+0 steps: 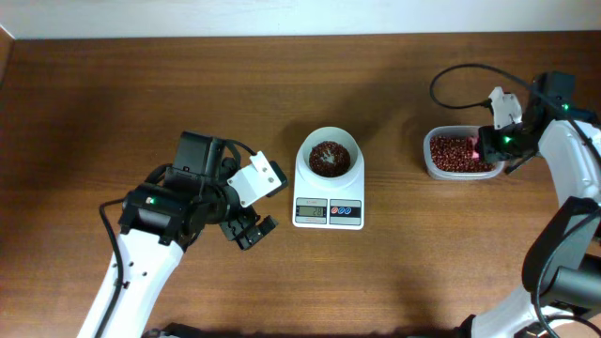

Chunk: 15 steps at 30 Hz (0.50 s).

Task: Scoop and weigh 50g on scale
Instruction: 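Scoop red beans with the right gripper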

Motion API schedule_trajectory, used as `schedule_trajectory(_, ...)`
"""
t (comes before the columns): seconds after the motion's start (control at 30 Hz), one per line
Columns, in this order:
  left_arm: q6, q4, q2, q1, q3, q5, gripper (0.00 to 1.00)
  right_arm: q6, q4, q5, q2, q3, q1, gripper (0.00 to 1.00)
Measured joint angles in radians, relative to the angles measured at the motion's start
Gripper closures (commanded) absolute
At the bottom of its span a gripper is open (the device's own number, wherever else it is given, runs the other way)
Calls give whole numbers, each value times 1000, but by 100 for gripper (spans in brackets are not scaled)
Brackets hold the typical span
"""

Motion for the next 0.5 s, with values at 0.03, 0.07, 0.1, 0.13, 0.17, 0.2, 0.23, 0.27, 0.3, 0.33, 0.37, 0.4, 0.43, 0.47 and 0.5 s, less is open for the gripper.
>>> schedule_trajectory(0.03,0,0,0,0,0,0,1,2,0,-34,3,0,0,96)
schedule_trajectory(0.07,0,0,0,0,0,0,1,3,0,-62,4,0,0,96)
schedule_trajectory(0.1,0,0,0,0,0,0,1,3,-3,-79,4,0,0,96)
schedule_trajectory(0.13,0,0,0,0,0,0,1,3,-10,-100,4,0,-2,96)
schedule_trajectory(0.17,0,0,0,0,0,0,1,4,-17,-117,4,0,-5,96)
schedule_trajectory(0.2,0,0,0,0,0,0,1,3,-29,-140,4,0,-11,96)
schedule_trajectory(0.23,0,0,0,0,0,0,1,5,-41,-179,4,0,-32,96)
schedule_trajectory(0.27,0,0,0,0,0,0,1,4,-51,-219,4,0,-56,96)
schedule_trajectory(0.3,0,0,0,0,0,0,1,5,-64,-263,4,0,-88,96)
schedule_trajectory(0.33,0,0,0,0,0,0,1,4,-74,-290,4,0,-108,96)
schedule_trajectory(0.37,0,0,0,0,0,0,1,6,-93,-352,4,0,-161,96)
schedule_trajectory(0.4,0,0,0,0,0,0,1,7,-102,-387,4,0,-186,96)
schedule_trajectory(0.43,0,0,0,0,0,0,1,7,-114,-437,4,0,-214,96)
schedule_trajectory(0.47,0,0,0,0,0,0,1,8,-127,-483,4,0,-240,96)
schedule_trajectory(0.5,0,0,0,0,0,0,1,8,-132,-512,4,0,-254,96)
